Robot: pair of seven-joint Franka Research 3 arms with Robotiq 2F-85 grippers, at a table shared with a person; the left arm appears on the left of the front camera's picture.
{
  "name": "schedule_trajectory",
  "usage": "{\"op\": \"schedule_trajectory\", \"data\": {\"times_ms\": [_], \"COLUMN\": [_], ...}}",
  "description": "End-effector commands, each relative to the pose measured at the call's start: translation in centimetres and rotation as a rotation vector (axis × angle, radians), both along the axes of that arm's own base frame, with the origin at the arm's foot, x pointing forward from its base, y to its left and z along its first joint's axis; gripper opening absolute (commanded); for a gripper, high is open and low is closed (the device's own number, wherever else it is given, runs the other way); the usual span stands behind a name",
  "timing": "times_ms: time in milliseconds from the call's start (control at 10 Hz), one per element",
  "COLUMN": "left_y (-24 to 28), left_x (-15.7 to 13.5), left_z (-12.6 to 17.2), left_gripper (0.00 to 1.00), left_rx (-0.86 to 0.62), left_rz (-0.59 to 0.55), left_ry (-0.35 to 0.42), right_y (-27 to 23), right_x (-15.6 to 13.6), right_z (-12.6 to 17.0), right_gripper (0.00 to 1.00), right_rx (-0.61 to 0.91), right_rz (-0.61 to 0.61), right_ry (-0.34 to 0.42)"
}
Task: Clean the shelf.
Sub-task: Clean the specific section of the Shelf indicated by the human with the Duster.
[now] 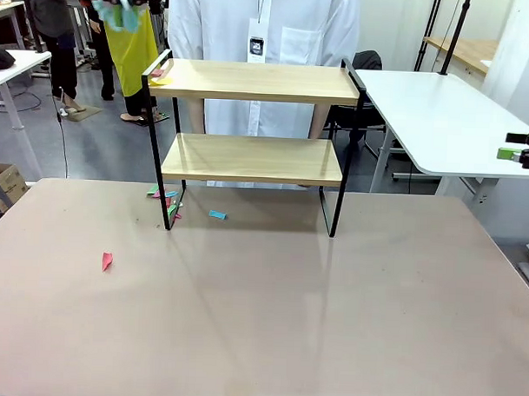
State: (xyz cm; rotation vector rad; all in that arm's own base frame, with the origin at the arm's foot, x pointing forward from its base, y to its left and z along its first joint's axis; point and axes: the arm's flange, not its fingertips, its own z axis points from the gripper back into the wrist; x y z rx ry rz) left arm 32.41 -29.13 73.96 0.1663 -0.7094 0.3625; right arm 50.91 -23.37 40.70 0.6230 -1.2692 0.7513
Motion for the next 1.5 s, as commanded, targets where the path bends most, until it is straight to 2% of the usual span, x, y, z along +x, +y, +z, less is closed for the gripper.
{"op": "schedule_trajectory", "data": {"times_ms": [0, 300, 600, 700, 800, 900, 1400], "left_y": [1.8, 2.7, 3.1, 3.1, 2.9, 1.7, 1.6], "left_x": [-1.0, -2.2, -3.3, -3.5, -3.5, -2.9, -2.8], "left_z": [-0.3, -0.4, -0.9, -1.1, -1.5, -0.4, -1.0], "left_gripper": [0.13, 0.13, 0.13, 0.13, 0.13, 0.13, 0.13], "left_rx": [-0.108, -0.274, -0.395, -0.385, -0.412, -0.384, -0.380], "left_rz": [-0.122, -0.314, -0.409, -0.428, -0.425, -0.385, -0.373], "left_ry": [-0.047, -0.091, -0.099, -0.114, -0.107, -0.104, -0.105], "right_y": [0.2, 0.2, 0.2, 0.2, 0.2, 0.2, 0.2], "right_x": [0.0, 0.0, 0.0, 0.0, 0.0, 0.0, 0.0], "right_z": [0.4, 0.4, 0.4, 0.4, 0.4, 0.4, 0.4], "right_gripper": [1.00, 1.00, 1.00, 1.00, 1.00, 1.00, 1.00], "right_rx": [-0.014, -0.014, -0.014, -0.014, -0.014, -0.014, -0.014], "right_rz": [-0.001, -0.001, -0.001, -0.001, -0.001, -0.001, -0.001], "right_ry": [0.007, 0.007, 0.007, 0.007, 0.007, 0.007, 0.007]}}
